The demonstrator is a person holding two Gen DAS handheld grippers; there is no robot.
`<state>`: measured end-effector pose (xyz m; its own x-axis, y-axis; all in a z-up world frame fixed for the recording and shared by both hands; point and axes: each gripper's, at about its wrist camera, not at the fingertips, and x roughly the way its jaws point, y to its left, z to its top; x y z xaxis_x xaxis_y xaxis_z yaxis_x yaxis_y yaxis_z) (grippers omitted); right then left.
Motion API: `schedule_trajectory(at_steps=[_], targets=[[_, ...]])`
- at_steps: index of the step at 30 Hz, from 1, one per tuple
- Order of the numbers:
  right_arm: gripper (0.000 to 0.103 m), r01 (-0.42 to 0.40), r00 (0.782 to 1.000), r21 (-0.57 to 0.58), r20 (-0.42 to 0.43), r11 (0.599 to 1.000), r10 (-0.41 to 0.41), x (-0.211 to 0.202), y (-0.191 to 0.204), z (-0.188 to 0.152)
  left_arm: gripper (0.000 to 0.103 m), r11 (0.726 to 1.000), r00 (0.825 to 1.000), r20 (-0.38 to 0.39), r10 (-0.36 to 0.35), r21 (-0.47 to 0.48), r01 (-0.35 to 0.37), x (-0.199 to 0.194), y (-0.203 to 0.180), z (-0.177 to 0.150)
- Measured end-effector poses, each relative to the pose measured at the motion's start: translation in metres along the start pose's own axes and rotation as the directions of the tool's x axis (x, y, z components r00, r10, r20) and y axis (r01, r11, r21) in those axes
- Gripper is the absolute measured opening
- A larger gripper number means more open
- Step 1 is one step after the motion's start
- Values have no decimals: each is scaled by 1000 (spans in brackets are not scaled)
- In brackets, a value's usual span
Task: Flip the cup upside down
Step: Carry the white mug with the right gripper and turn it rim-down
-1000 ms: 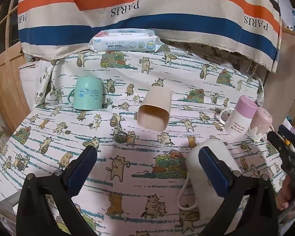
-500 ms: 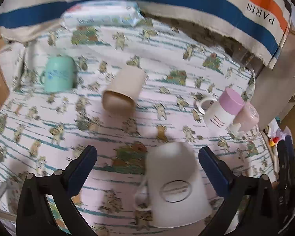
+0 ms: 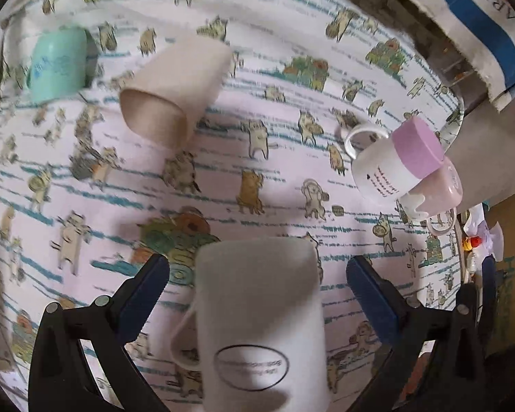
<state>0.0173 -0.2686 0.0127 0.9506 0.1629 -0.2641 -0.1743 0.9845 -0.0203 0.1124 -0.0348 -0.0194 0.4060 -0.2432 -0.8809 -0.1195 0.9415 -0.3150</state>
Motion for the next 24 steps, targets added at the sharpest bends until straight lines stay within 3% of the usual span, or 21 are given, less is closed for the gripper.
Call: schedule_trajectory(at_steps=[9,14,17,24], targets=[[103,24,1000,17,2,1000,-24,-1,-4,1,77,998,997,-45,57,10,-56,20,-4,1],[103,19,1000,20,-2,1000,-19,-1,-4,1,77,997,997,-41,70,37,-68,20,-9,1],[103,20,1000,20,-3,1000,-20,0,-4,1,77,998,999,-26,42,53,-40,17,-10,-1],[103,38,999,29,-6,999,-37,0,-6,2,77,990,997,75,17,137,-28,-11,-24,-12]])
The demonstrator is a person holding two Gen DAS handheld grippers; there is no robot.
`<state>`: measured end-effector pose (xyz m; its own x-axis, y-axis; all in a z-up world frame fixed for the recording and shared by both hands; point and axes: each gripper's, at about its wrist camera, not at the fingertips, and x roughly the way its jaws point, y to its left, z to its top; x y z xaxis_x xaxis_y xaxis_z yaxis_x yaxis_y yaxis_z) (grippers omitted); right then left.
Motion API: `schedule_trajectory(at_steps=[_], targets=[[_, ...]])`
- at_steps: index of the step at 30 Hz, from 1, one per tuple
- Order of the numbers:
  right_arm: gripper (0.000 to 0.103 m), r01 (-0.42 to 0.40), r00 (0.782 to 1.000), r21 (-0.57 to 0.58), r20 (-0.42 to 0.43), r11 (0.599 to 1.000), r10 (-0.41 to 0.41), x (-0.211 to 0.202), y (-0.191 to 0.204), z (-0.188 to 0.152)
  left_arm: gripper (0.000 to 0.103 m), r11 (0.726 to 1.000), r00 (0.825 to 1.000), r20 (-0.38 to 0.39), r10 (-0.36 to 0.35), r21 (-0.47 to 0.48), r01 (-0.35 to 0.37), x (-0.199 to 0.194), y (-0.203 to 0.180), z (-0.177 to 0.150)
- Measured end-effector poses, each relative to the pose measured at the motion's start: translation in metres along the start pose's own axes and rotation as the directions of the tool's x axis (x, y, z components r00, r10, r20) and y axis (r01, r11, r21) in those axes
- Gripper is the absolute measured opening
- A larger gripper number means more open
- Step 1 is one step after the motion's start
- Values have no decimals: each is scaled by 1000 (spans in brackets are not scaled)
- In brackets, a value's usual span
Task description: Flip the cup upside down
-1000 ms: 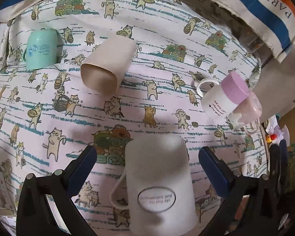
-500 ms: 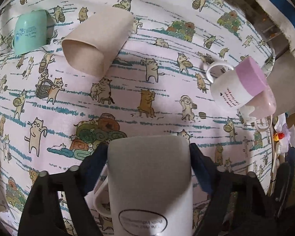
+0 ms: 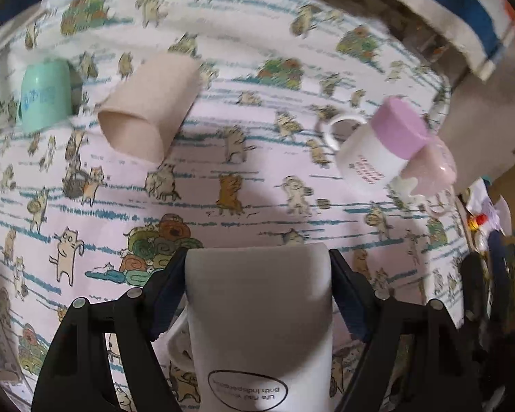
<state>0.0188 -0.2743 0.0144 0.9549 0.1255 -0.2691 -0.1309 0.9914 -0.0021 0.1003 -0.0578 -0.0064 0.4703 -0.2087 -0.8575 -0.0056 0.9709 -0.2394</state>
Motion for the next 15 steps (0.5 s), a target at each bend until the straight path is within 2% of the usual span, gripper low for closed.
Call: schedule_trajectory(at_steps=[4,7,15], targets=[[103,2,1000,1,2,1000,-2,0,0,0,77,995,996,89,28,91,-36,-23,-16,-9],[103,2,1000,-1,3,1000,-2,-1,0,0,77,989,989,144,20,141,-41,-36,-25,-15],[103,7,1000,3,6,1000,-7,-2,-1,0,77,975,975,222,16,211,-64,-42,-32,-27]])
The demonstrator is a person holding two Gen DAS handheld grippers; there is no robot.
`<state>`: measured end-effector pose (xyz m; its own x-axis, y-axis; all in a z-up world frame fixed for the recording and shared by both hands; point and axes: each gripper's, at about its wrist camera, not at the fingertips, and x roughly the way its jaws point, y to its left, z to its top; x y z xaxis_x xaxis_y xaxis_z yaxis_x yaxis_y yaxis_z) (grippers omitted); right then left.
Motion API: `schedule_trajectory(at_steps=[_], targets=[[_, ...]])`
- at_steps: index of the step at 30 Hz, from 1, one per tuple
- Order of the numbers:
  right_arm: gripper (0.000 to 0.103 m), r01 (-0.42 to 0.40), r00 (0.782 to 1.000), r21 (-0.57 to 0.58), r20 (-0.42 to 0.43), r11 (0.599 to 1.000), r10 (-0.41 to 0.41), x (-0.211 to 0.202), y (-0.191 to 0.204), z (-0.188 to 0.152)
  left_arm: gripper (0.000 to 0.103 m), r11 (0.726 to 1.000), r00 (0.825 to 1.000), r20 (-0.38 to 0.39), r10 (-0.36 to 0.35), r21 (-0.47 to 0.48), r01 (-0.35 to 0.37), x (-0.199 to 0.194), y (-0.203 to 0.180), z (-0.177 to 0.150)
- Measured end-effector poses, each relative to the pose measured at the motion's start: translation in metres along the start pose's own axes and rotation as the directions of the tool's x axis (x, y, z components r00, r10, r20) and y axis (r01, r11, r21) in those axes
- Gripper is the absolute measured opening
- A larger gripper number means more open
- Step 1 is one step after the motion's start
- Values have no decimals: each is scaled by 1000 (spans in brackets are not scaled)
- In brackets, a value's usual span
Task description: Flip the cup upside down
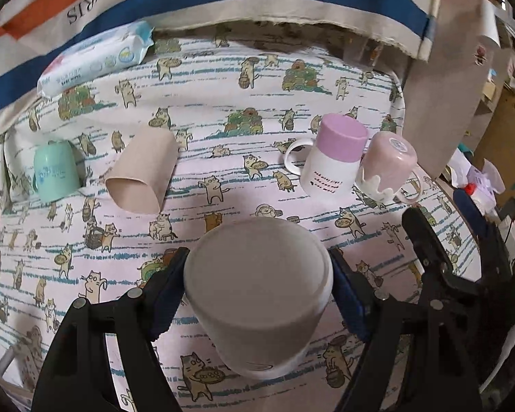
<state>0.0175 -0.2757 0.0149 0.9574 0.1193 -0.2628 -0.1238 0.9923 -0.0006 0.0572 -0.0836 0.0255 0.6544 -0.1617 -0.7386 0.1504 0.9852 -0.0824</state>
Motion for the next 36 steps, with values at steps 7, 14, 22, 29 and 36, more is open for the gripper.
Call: schedule_trajectory(at_steps=[7,14,22,29,36], targets=[[103,5,1000,7,2,1000,-5,0,-2,0,76,999,999,52,-5,37,3,-5,-7,-10],[103,6,1000,9,-3,1000,-6,2,-3,0,76,998,986,169,-9,63,-2,-25,-9,-9],[103,7,1000,9,-5,1000,-7,2,-4,0,91,999,940,341,-12,48,-4,-56,5,-8],[103,7,1000,9,-5,1000,-7,2,-4,0,103,999,841,538,51,-12,-53,-83,29,-25],[103,4,1000,7,-12,1000,-4,4,-2,-1,103,989,744,660,108,1,-145,-92,39,-51]])
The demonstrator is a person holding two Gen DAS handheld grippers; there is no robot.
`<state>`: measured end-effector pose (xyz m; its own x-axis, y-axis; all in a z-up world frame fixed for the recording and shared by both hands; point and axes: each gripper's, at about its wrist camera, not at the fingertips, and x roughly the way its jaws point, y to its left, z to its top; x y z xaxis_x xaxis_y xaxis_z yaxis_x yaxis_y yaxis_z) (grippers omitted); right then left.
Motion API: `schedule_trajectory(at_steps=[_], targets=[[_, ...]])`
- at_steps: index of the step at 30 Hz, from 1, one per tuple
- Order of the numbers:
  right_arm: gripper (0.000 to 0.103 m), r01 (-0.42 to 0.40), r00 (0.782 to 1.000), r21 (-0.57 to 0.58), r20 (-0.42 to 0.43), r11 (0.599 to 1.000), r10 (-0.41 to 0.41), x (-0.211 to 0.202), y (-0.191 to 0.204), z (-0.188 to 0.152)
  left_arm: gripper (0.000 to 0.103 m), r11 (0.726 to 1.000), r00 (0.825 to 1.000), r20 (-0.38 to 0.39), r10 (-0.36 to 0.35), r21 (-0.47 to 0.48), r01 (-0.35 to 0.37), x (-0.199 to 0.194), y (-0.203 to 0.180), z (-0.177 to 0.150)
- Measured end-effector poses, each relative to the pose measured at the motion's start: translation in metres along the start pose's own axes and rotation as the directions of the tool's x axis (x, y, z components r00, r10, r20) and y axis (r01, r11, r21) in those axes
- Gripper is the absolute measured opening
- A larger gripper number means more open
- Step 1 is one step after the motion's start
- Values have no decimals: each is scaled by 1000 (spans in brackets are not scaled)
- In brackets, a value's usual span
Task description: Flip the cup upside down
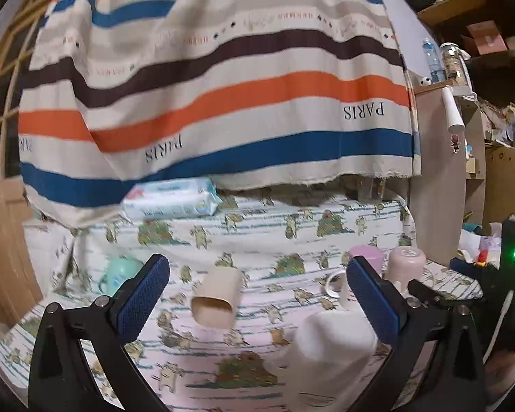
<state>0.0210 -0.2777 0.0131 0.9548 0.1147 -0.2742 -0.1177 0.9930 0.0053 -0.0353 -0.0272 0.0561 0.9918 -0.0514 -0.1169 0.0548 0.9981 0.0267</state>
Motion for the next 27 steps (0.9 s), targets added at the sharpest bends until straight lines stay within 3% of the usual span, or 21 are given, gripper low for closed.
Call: schedule_trajectory(at_steps=[12,16,21,27], targets=[[103,-2,1000,-8,-11,1000,2,2,4,-1,103,999,999,-34,39,-20,-39,9,36,-42],[103,-13,1000,-21,-15,1000,12,2,7,-2,103,996,995,-42,87,0,-87,10,42,-50],[103,-13,1000,-20,-20,1000,13,3,7,-2,103,997,994,-89,61,-46,-65,15,53,-54],[103,-18,1000,-22,-21,1000,17,2,7,-2,103,999,985,-171,3,-37,-9,30,48,-57]])
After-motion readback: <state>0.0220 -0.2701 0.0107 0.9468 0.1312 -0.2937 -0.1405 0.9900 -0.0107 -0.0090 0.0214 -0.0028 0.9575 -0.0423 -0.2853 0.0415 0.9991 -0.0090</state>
